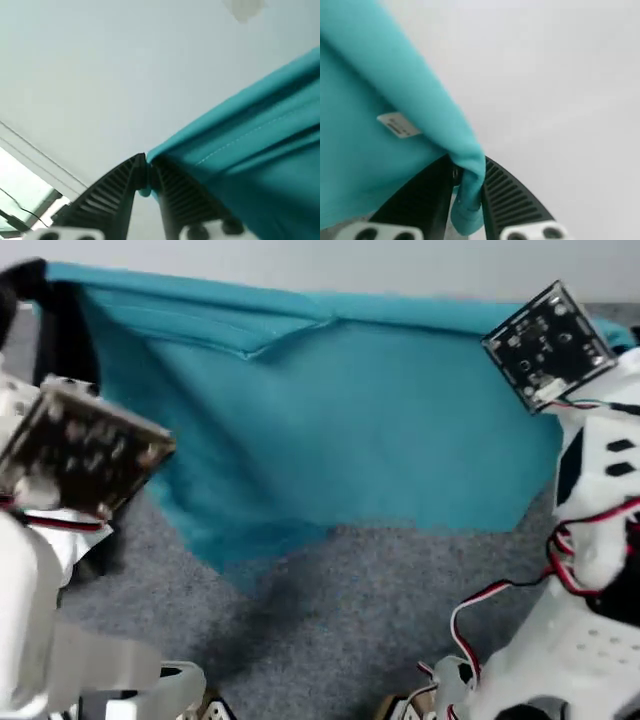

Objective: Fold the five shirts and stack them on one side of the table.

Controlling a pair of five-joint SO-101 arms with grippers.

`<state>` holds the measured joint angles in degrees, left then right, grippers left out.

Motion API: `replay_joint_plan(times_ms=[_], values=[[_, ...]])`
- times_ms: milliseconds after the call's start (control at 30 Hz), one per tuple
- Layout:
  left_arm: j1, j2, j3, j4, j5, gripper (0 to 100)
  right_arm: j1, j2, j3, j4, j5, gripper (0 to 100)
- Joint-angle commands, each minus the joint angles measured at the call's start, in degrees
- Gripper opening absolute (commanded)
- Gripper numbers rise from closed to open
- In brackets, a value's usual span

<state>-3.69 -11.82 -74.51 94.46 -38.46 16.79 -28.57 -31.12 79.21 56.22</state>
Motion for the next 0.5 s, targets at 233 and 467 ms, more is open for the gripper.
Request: replay_joint_plan(times_ms=[233, 467], values=[[-1.05, -1.76, -2.51, -2.2, -0.79, 0, 1.8, -2.95, -2.81, 7.16, -1.41, 1.0], [-1.14, -7.74, -2.95, 2.29, -0.88, 0, 1.8, -8.66, -2.81, 12.79, -1.32, 1.0]])
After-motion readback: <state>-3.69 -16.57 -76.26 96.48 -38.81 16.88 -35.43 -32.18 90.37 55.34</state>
